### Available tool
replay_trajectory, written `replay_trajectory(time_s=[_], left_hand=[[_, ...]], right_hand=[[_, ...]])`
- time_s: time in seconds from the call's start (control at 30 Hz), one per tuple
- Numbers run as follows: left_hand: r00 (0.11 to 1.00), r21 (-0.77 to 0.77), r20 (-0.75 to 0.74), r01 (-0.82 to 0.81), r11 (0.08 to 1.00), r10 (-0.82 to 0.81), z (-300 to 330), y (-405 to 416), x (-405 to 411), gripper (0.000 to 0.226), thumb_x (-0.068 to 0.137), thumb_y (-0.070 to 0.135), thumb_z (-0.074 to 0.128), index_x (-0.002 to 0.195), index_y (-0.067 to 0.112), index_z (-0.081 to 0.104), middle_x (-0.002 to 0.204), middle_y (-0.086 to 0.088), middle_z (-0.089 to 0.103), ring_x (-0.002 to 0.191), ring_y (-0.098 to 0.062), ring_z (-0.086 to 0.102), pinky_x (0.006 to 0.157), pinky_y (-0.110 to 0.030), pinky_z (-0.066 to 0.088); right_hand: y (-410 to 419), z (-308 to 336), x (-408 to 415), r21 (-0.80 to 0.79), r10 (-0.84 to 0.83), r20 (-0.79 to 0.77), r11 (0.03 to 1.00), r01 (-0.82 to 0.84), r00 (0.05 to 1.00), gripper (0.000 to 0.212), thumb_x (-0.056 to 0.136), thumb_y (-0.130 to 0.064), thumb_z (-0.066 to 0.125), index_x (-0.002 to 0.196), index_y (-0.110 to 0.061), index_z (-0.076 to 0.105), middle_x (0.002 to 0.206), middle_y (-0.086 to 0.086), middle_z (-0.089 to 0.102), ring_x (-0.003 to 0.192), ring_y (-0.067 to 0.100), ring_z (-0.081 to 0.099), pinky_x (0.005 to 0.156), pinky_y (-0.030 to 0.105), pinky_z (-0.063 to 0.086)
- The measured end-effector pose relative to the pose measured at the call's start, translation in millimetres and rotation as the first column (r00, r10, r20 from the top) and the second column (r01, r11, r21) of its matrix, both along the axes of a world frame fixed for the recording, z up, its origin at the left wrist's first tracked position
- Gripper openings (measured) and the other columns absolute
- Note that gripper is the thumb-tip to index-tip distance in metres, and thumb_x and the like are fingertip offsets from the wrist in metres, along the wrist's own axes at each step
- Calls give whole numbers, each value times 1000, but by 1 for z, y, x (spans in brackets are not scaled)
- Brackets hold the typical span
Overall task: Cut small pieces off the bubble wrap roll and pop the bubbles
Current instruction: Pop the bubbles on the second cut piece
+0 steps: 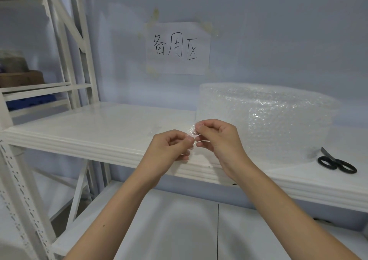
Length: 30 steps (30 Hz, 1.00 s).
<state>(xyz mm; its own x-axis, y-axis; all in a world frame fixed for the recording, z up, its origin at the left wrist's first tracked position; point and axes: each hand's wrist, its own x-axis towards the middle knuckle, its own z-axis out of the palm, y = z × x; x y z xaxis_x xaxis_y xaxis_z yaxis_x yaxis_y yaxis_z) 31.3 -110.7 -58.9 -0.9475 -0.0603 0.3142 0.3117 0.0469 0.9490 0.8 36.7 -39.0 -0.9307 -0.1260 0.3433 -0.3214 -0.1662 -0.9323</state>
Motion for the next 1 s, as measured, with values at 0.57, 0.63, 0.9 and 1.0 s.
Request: replay_trajectory(time_s=[0.57, 0.63, 0.9, 1.0], left_hand=[[1000, 7, -4, 15, 1000, -15, 2, -1, 1, 15, 92, 17, 66, 88, 5, 74, 72, 2, 72, 70, -10, 64, 74, -25, 59], [1000, 17, 4, 19, 1000, -19, 1, -2, 2, 15, 91, 18, 67, 90, 6, 75, 76, 0, 74, 71, -10, 65, 74, -24, 58], [999, 65, 34, 18, 998, -20, 0, -3, 4, 14, 91, 15, 65, 90, 5, 74, 80, -3, 74, 70, -11, 65, 72, -23, 56], [999, 81, 49, 13, 997, -17, 0, -3, 5, 12, 91, 12, 65, 91, 3, 72, 79, -5, 74, 70, -13, 65, 71, -23, 57]], right_hand=[[-1, -1, 7, 48, 85, 16, 995, -85, 996, 3, 85, -8, 70, 83, -6, 72, 73, 4, 69, 67, 19, 62, 63, 29, 55], [-1, 0, 6, 47, 65, 14, 997, -66, 998, 3, 85, -7, 70, 82, -6, 71, 72, 4, 69, 66, 18, 61, 64, 28, 55], [-2, 1, 4, 40, 43, 14, 998, -44, 999, 2, 84, -6, 71, 82, -6, 71, 71, 2, 67, 63, 15, 61, 63, 27, 54], [-2, 1, 4, 41, 45, 14, 998, -46, 999, 2, 84, -7, 71, 82, -6, 71, 72, 3, 67, 63, 15, 61, 63, 27, 54]])
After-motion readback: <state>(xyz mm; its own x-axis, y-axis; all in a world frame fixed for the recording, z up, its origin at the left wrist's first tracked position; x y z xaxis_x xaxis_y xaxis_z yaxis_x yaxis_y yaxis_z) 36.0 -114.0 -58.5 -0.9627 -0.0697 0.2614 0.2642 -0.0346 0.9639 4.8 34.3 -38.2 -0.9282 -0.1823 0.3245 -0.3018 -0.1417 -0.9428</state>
